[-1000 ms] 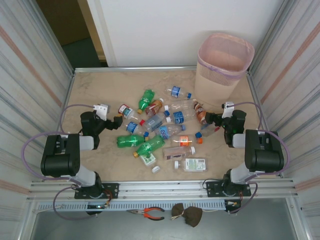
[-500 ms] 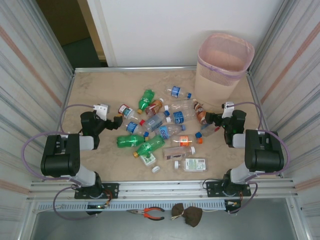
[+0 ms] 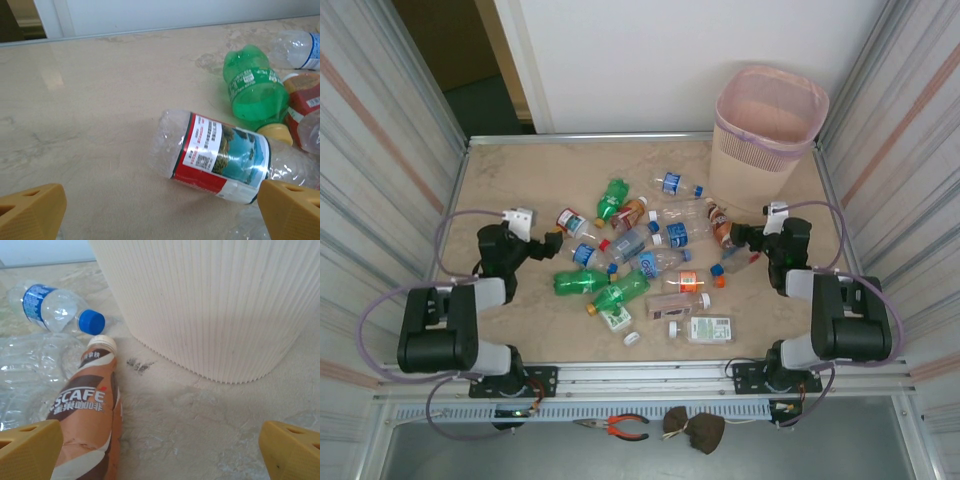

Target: Put the plastic bottles in the bin

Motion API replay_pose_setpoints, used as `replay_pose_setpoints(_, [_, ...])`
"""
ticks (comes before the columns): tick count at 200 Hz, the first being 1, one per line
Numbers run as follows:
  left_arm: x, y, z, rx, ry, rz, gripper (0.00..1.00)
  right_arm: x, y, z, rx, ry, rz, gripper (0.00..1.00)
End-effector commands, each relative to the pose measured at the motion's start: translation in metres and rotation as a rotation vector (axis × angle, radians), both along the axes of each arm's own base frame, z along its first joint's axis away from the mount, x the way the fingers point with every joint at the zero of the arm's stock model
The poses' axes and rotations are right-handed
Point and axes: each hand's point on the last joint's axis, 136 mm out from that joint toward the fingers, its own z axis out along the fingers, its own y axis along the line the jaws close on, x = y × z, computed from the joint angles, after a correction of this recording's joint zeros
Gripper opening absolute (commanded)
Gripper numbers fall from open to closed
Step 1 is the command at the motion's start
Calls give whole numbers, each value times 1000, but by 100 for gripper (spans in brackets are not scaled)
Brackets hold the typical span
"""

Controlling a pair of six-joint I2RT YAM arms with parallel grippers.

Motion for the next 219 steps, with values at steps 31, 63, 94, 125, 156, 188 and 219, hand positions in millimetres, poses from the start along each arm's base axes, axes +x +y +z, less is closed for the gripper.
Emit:
replay_pose_setpoints(31, [1,4,14,52,59,88,98,-9,32,13,-112,47,126,99])
replay_pose_setpoints(63, [-2,9,21,-14,113,162,99,-22,68,25,-157,65,284,99])
replay_pose_setpoints(94, [-11,12,30,-24,168,213,99,-43,114,33,-180,93,511,100])
replay_pose_setpoints(125, [-20,9,49,-78,200,221,98,-62,158,49,-219,124,719,95])
replay_pose_setpoints(156, [-32,7,59,-105,282,224,98,-88,195,74,-289,94,954,95])
replay_pose_setpoints(188, [-47,7,80,-163,335,215,97,-114,224,92,-374,101,1165,95])
replay_pose_setpoints(219, [-59,9,102,-180,373,163,96,-138,248,86,-554,144,1351,94])
